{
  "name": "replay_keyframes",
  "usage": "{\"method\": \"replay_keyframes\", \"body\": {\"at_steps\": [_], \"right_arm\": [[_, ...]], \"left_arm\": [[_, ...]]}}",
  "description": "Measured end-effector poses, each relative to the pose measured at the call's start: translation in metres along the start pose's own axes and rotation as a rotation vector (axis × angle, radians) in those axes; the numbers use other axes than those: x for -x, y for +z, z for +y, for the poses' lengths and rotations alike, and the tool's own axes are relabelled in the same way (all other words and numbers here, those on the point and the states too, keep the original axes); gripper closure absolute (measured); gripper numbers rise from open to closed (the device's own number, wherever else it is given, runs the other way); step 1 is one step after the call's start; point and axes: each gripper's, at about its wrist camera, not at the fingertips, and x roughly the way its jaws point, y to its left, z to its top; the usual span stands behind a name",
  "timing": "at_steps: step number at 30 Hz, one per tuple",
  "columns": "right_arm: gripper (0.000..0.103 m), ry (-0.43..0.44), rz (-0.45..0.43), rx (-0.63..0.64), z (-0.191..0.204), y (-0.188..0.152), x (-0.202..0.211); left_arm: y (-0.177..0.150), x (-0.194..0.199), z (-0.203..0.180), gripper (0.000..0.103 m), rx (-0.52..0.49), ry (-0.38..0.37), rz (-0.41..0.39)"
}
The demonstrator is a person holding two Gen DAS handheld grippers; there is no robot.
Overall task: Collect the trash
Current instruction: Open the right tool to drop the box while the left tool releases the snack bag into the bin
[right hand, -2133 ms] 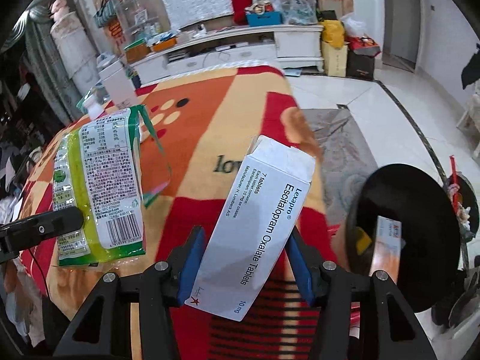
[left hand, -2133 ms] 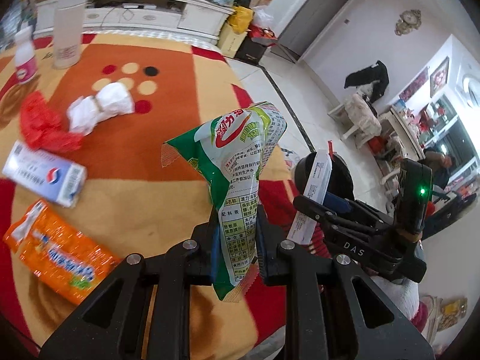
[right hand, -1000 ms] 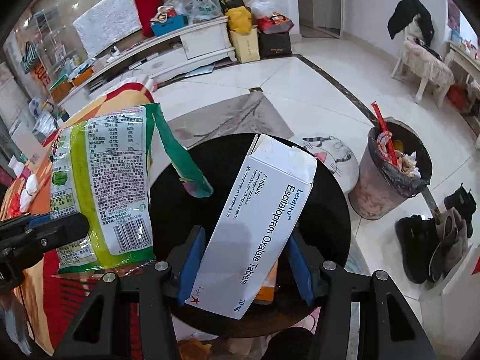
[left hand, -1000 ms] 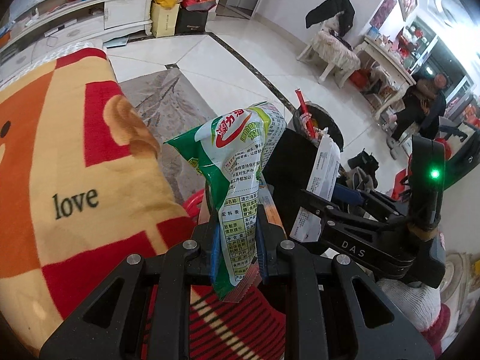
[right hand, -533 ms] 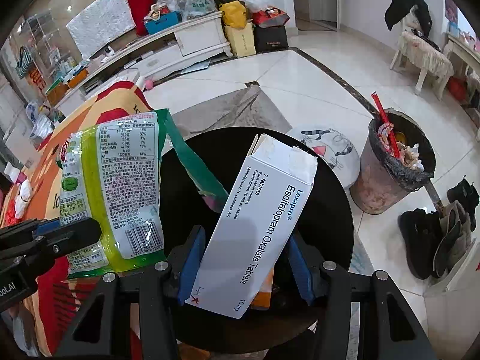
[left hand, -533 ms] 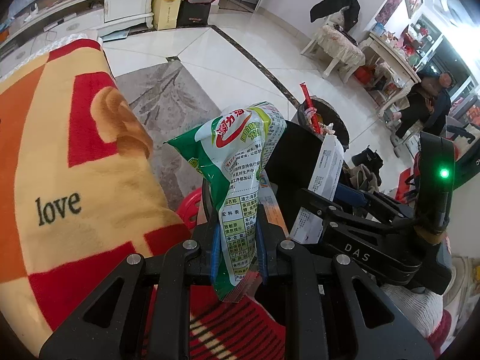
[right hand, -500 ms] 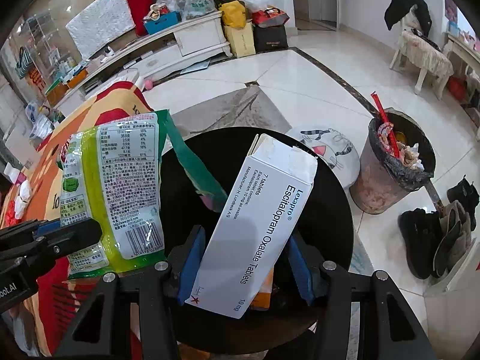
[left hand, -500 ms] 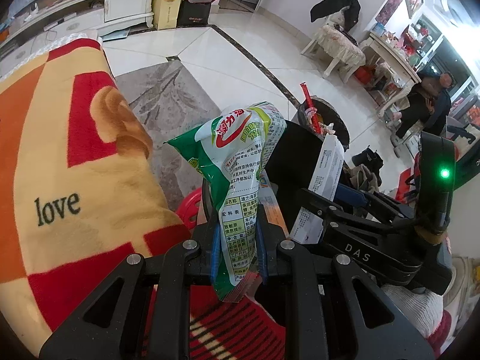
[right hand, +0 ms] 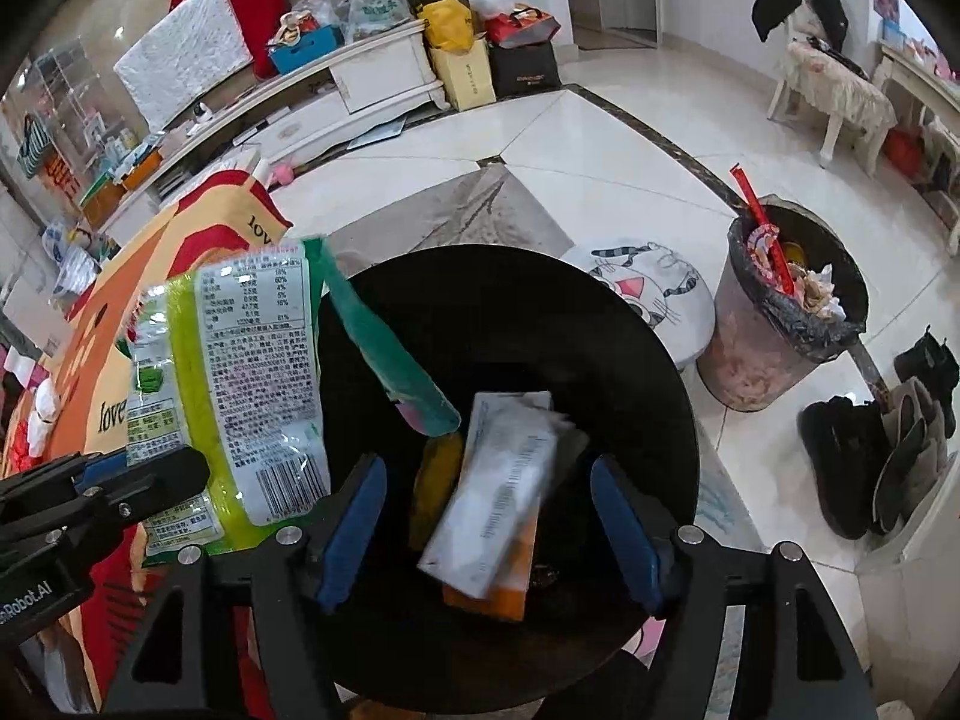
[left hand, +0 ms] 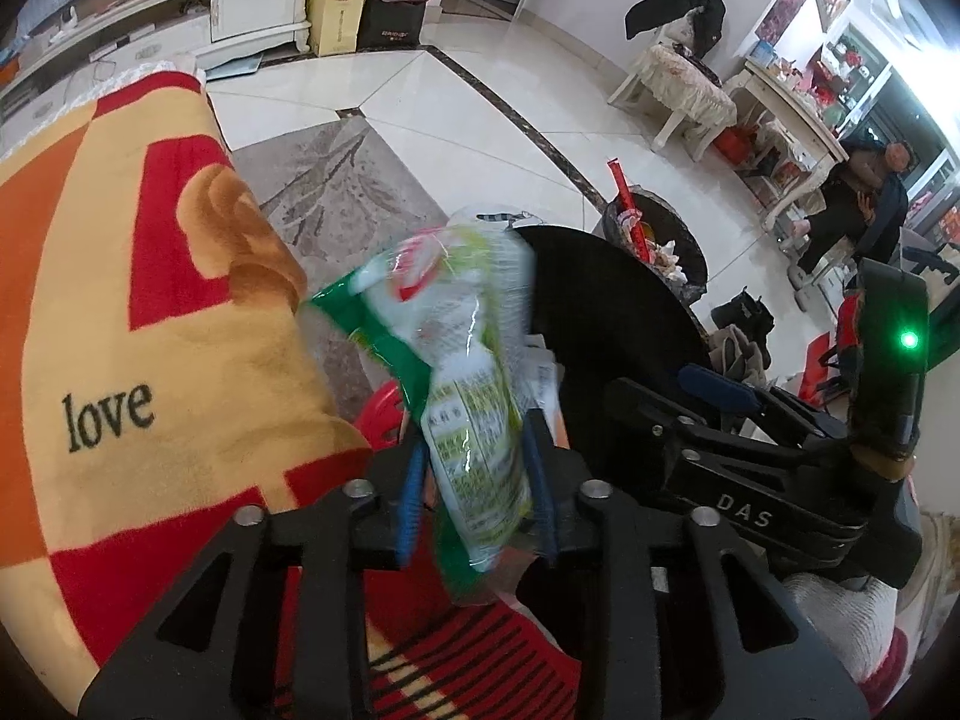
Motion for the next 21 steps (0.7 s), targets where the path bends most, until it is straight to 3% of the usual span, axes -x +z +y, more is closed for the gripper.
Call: {"method": "replay_keyframes", "body": {"at_steps": [3,11,19,21], "right_arm": [[0.032,-0.002,-0.007,0.0,0.0,-0.002,0.003],[0.031,-0.005,-0.007,0.015,0.007,-0.011,0.008],[0.031,-0.028,-0.018,-0.015,-0.003,-0.016,0.019],[0.031,-0.032,-0.027,-0.023,-0.007,-0.018,0.024]], "left_arm": [[-0.001,0.001,0.003,0.056,0.006,-0.003,-0.006],[-0.004,0.007,0.007,0.055,0.004,0.024,-0.029],[-0.003,0.009,0.005,0.049,-0.005,-0.098,-0.028],[-0.002,0.007,0.002,0.049,0.002,-0.099,-0.025]]}}
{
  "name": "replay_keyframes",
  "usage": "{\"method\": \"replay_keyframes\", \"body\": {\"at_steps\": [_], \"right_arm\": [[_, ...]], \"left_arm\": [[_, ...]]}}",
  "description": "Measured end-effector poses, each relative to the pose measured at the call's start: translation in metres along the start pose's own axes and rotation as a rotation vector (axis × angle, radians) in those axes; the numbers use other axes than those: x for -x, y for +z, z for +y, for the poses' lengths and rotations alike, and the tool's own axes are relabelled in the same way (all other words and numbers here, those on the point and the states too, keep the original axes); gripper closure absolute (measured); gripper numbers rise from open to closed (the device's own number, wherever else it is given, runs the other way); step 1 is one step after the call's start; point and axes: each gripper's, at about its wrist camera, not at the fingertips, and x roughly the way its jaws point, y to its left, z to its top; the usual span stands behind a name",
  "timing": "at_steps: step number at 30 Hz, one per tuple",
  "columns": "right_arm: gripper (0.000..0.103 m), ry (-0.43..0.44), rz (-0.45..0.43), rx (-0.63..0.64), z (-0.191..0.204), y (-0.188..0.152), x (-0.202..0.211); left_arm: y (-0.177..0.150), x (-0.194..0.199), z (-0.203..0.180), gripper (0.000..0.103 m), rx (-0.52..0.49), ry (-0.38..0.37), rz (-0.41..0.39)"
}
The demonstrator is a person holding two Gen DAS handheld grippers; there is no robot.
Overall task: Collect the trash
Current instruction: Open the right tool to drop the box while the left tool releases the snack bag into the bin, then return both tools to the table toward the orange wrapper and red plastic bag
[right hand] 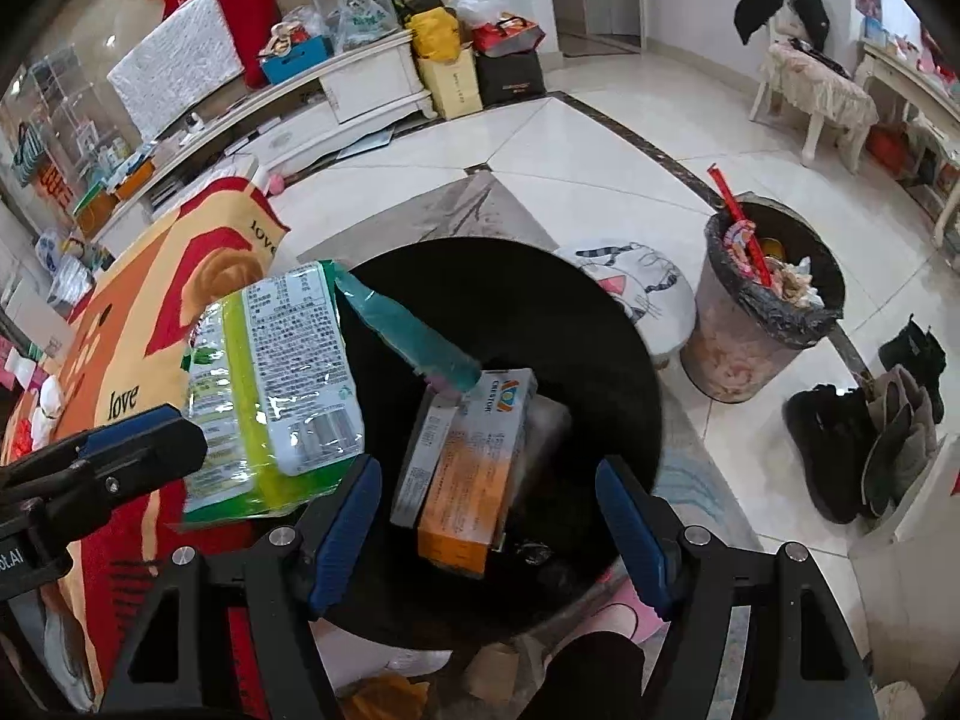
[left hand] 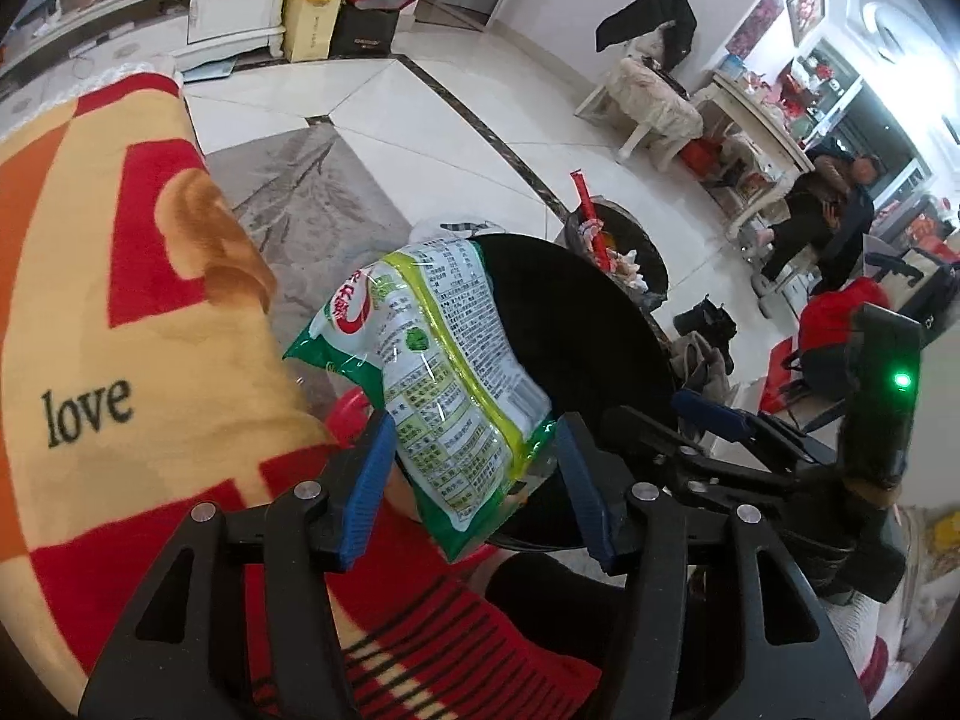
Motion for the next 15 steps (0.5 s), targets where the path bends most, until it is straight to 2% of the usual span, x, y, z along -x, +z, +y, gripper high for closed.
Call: {"method": "replay_keyframes", "body": {"at_steps": [6,8,15], "right_arm": [[0.031,-0.012,-0.018,-0.018,-0.01,0.0,0.011],[0.031,-0.015,-0.019,-0.022,-0.012,0.0,0.012],[0.031,-0.017,-0.005,-0.03,-0.013,-0.004,0.01]], "left_arm": [[0.002,-0.009,-0.012,0.049,-0.014,-0.1,0.025],[0.001,-0.009,-0.016,0.049,-0.036,-0.11,0.025],[-0.004,-0.002,-0.008,0.049,-0.022,-0.036,0.022]]}}
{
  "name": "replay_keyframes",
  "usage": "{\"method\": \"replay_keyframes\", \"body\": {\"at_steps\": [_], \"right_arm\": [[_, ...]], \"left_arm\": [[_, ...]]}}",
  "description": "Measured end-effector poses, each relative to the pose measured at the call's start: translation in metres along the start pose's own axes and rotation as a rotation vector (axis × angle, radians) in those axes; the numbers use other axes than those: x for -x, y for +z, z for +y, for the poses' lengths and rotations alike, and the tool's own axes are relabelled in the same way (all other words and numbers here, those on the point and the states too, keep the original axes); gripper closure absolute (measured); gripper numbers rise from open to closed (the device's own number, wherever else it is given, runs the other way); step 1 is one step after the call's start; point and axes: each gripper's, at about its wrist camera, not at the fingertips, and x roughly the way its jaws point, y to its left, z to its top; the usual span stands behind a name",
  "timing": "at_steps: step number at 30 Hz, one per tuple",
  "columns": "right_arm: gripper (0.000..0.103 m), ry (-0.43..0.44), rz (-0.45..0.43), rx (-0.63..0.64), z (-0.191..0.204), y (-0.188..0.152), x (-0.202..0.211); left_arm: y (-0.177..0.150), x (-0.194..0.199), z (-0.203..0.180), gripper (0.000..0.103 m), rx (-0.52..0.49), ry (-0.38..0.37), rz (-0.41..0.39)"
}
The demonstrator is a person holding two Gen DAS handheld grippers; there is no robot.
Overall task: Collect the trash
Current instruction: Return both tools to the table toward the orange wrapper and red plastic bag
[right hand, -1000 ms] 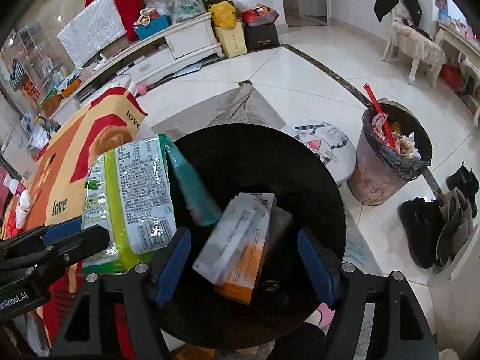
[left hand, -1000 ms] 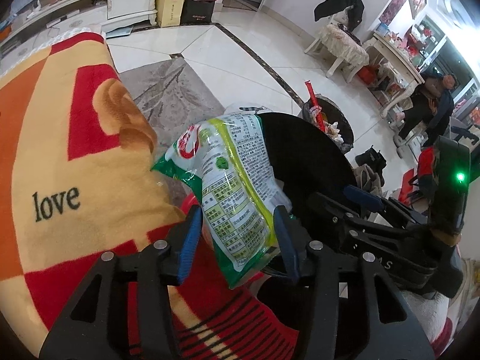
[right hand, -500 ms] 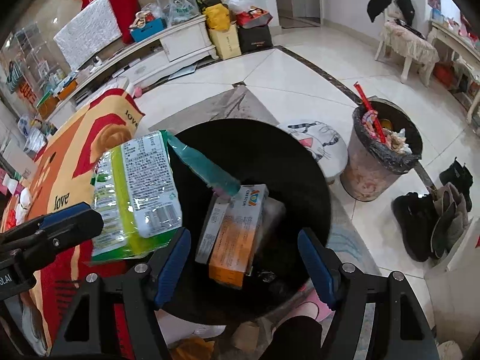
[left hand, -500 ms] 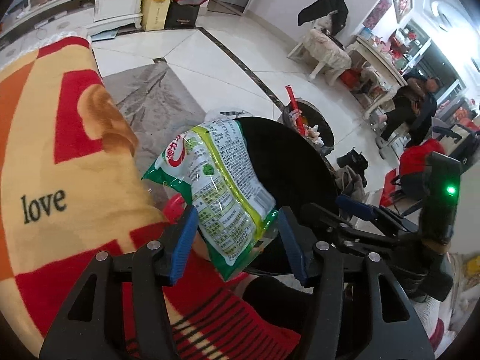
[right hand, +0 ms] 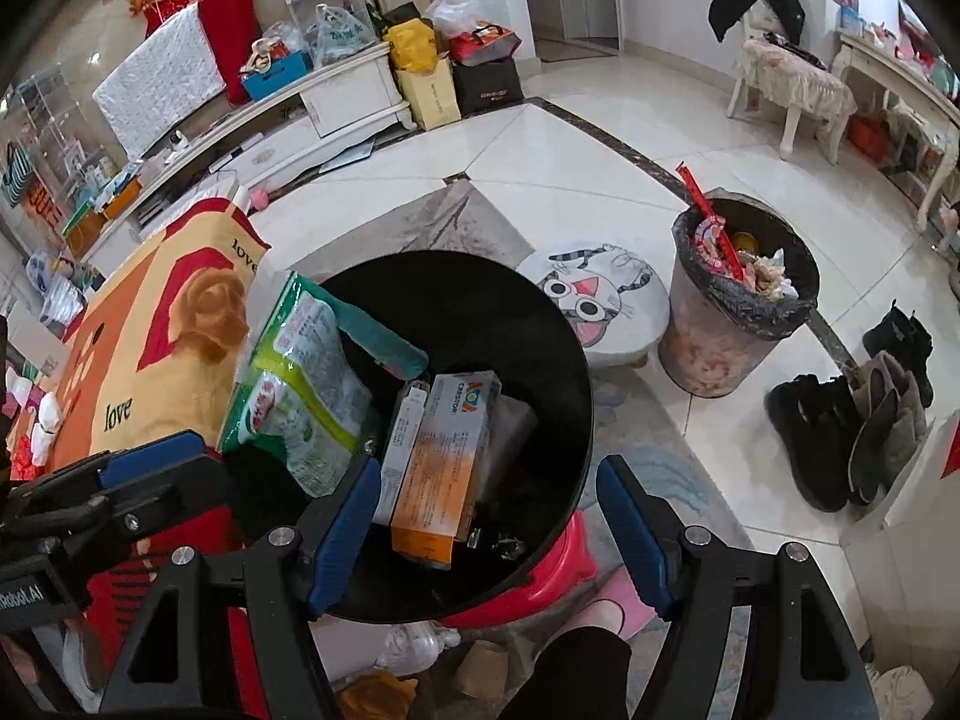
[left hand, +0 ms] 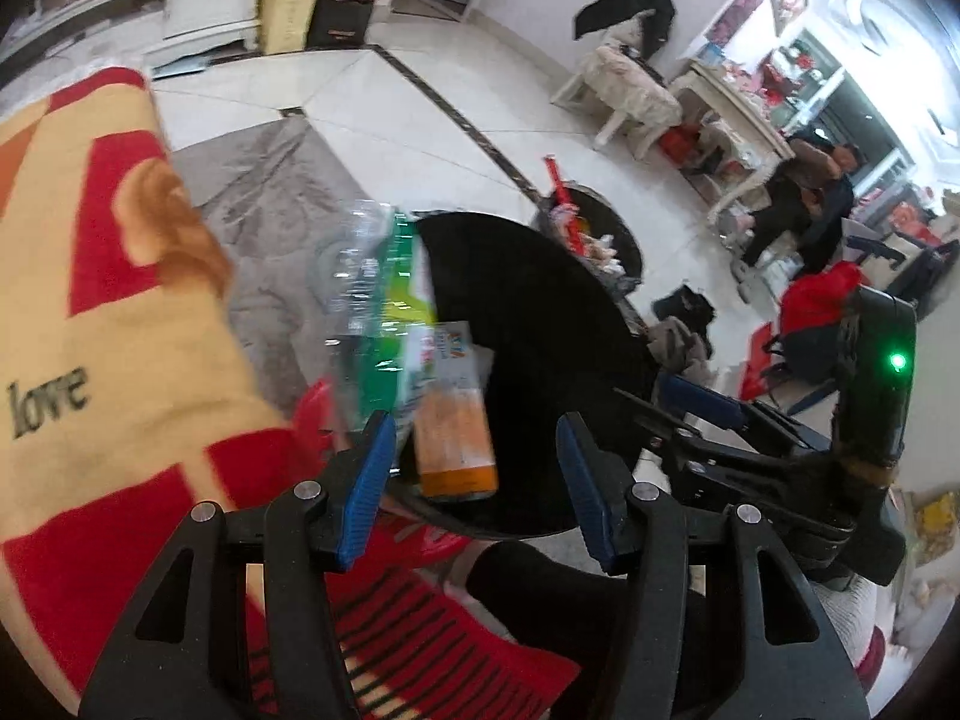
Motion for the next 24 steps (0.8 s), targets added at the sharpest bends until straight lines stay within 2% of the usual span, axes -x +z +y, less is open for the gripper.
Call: {"method": "replay_keyframes", "body": {"at_steps": [7,15,18,22,24], "right_arm": [[0.031,0.031,0.019,0.038,0.019,-0.005,-0.007],[0.031,0.058,0.043,0.134,0.065,-0.016,-0.005],[0.031,0.076,0.057,0.191,0.088,-0.023,-0.002],[0.031,0.078,0.091,0.316,0.125,-0.035,0.002],[0.031,0.08,0.106,0.371,0.14,-0.042,0.005]], "left_arm": [[-0.015,0.031,0.014,0.049,0.006,0.136,-0.061],[-0.044,0.073,0.041,0.049,0.033,0.234,-0.098],[-0.061,0.089,0.049,0.049,0.03,0.304,-0.084],[-0.091,0.109,0.063,0.049,-0.003,0.434,-0.038],[-0.106,0.117,0.068,0.049,-0.003,0.456,-0.023]]}}
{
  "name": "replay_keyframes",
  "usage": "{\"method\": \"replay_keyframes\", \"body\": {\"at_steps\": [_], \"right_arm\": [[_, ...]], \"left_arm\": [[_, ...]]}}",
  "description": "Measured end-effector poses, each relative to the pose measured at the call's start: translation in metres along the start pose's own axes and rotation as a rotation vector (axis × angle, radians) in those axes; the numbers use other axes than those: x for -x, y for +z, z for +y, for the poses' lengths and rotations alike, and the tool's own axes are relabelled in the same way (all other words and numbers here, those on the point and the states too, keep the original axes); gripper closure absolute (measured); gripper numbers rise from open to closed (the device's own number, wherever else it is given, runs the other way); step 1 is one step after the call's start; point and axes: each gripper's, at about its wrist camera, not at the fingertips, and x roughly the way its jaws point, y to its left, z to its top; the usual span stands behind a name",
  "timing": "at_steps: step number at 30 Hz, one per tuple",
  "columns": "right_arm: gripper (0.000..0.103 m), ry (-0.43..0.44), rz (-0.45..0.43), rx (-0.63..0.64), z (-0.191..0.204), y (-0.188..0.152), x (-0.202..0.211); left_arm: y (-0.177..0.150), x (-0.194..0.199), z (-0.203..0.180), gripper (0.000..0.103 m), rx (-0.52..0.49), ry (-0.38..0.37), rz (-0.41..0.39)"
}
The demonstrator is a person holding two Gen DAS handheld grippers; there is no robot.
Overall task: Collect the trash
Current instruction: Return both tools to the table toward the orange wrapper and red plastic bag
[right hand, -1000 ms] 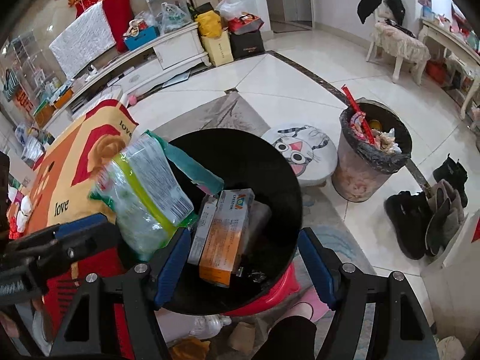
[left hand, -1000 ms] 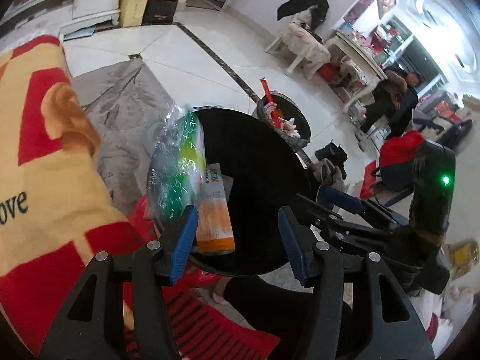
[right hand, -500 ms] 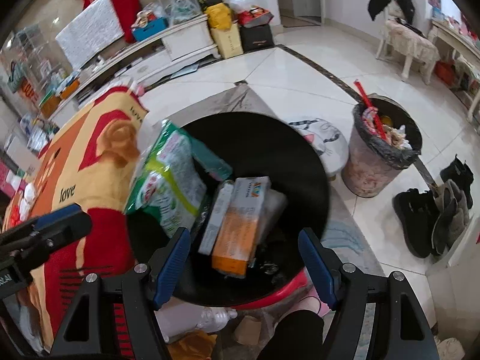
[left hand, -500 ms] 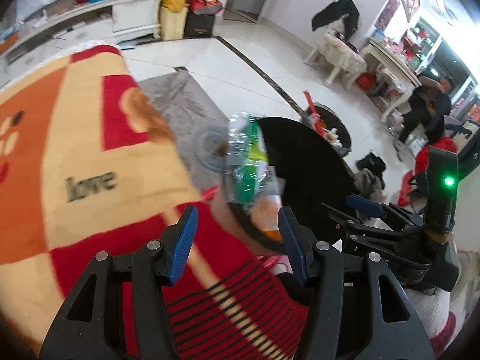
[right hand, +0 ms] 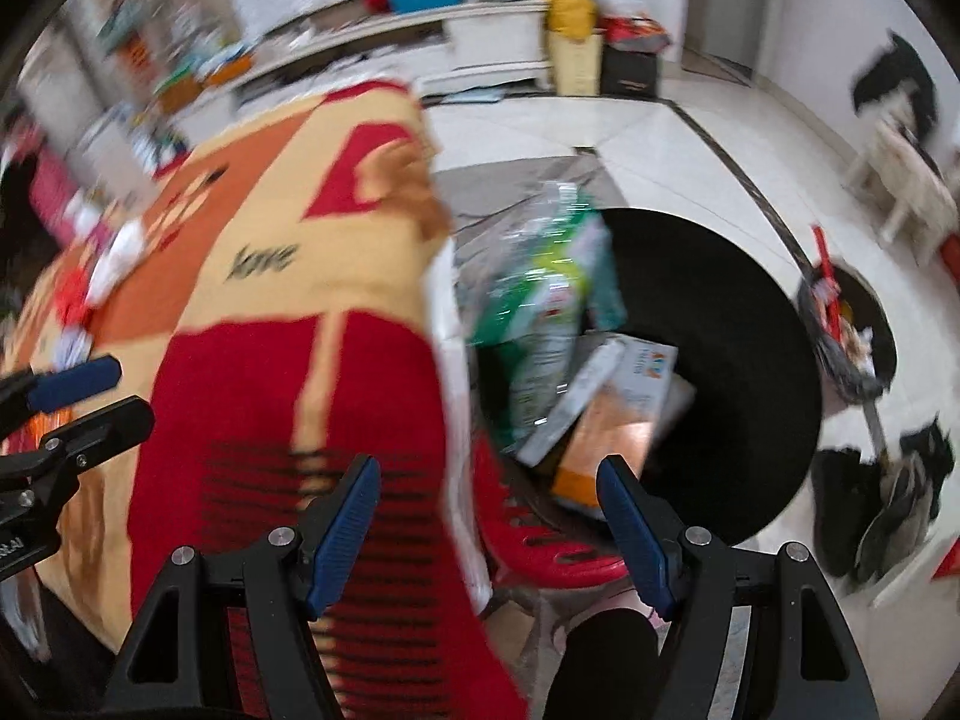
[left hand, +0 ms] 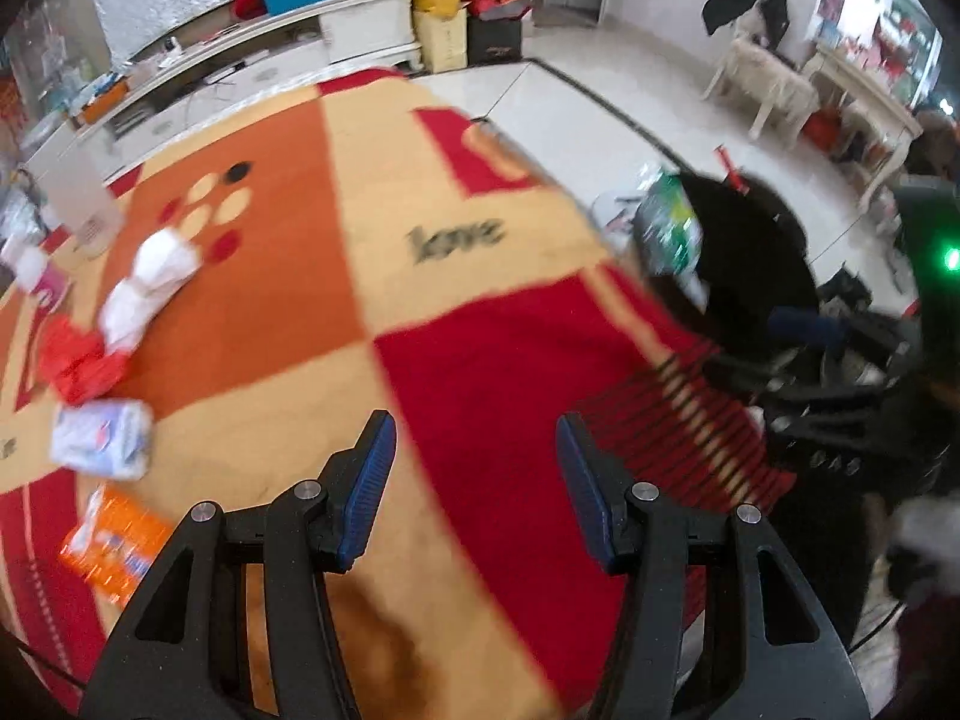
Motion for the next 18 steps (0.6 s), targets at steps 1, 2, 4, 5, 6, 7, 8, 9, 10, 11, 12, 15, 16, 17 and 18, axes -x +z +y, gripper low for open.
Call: {"method": "replay_keyframes", "body": {"at_steps": [1,2,4,5,6,7,8,9,10,11,12,15,16,17,18], "right_arm": [[0.031,0.001,0.005,0.019,0.006,-0.001,0.0],[0.031,0.003,0.01,0.042,0.015,-0.002,0.002],[0.031,0.008,0.013,0.076,0.029,-0.003,0.005],[0.031,0.013,0.014,0.092,0.036,-0.003,0.007],[0.031,0.017,0.016,0.109,0.043,-0.003,0.008],[0.031,0.02,0.021,0.125,0.049,-0.003,0.009],[0.031,0.024,0.029,0.145,0.056,-0.003,0.009],[0.031,0.03,0.041,0.17,0.064,-0.003,0.009],[0.031,0.036,0.053,0.19,0.069,-0.003,0.007],[0.031,0.041,0.062,0.209,0.075,-0.003,0.007],[0.031,0.043,0.071,0.229,0.082,-0.004,0.006],[0.031,0.052,0.091,0.275,0.1,-0.004,0.004],[0.031,0.052,0.095,0.287,0.106,-0.004,0.003],[0.031,0.053,0.097,0.298,0.111,-0.004,0.002],[0.031,0.058,0.099,0.307,0.117,-0.004,0.001]], "left_arm": [[-0.008,0.001,0.006,0.049,0.002,0.008,0.009],[-0.013,0.002,0.01,0.049,0.004,0.014,0.016],[-0.025,0.007,0.019,0.049,0.012,0.027,0.03],[-0.029,0.008,0.023,0.049,0.013,0.034,0.033],[-0.033,0.011,0.025,0.049,0.013,0.04,0.034],[-0.037,0.014,0.029,0.049,0.014,0.049,0.034],[-0.041,0.017,0.034,0.049,0.015,0.057,0.034],[-0.042,0.02,0.036,0.049,0.017,0.061,0.034],[-0.046,0.023,0.041,0.049,0.022,0.069,0.034],[-0.049,0.026,0.044,0.049,0.024,0.075,0.036],[-0.052,0.029,0.048,0.049,0.027,0.083,0.037],[-0.059,0.035,0.057,0.049,0.036,0.091,0.039],[-0.062,0.037,0.061,0.049,0.042,0.093,0.04],[-0.065,0.039,0.065,0.049,0.05,0.095,0.038],[-0.066,0.041,0.069,0.049,0.056,0.097,0.037]]}}
